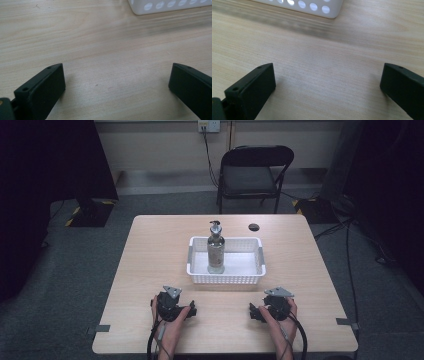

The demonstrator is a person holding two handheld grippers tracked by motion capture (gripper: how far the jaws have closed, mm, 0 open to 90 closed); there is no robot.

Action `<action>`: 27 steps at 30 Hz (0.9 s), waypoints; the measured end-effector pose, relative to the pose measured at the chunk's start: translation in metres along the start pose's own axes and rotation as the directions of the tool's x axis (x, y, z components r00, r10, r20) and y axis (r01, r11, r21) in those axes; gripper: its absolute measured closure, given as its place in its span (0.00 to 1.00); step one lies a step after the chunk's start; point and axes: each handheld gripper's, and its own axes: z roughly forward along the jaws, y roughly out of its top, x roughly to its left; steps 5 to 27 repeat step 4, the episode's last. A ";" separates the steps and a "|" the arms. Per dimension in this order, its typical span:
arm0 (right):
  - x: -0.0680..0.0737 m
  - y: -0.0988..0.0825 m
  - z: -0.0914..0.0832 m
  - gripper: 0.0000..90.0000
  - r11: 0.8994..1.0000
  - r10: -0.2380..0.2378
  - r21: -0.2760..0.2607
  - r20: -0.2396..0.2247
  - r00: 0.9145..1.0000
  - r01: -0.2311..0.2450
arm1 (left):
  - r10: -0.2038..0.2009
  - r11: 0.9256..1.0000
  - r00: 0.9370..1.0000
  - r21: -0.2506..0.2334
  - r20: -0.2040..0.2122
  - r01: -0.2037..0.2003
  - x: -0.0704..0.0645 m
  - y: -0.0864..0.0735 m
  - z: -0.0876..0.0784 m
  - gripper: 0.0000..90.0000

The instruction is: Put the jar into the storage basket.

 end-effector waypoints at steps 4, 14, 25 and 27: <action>0.000 0.000 0.000 0.00 1.000 0.001 0.000 0.000 1.000 -0.001 | 0.000 1.000 1.000 0.001 0.000 0.000 0.000 0.000 0.000 0.00; 0.000 0.000 0.000 0.00 1.000 0.001 0.000 0.000 1.000 -0.001 | 0.000 1.000 1.000 0.001 0.000 0.000 0.000 0.000 0.000 0.00; 0.000 0.000 0.000 0.00 1.000 0.001 0.000 0.000 1.000 -0.001 | 0.000 1.000 1.000 0.001 0.000 0.000 0.000 0.000 0.000 0.00; 0.000 0.000 0.000 0.00 1.000 0.001 0.000 0.000 1.000 -0.001 | 0.000 1.000 1.000 0.001 0.000 0.000 0.000 0.000 0.000 0.00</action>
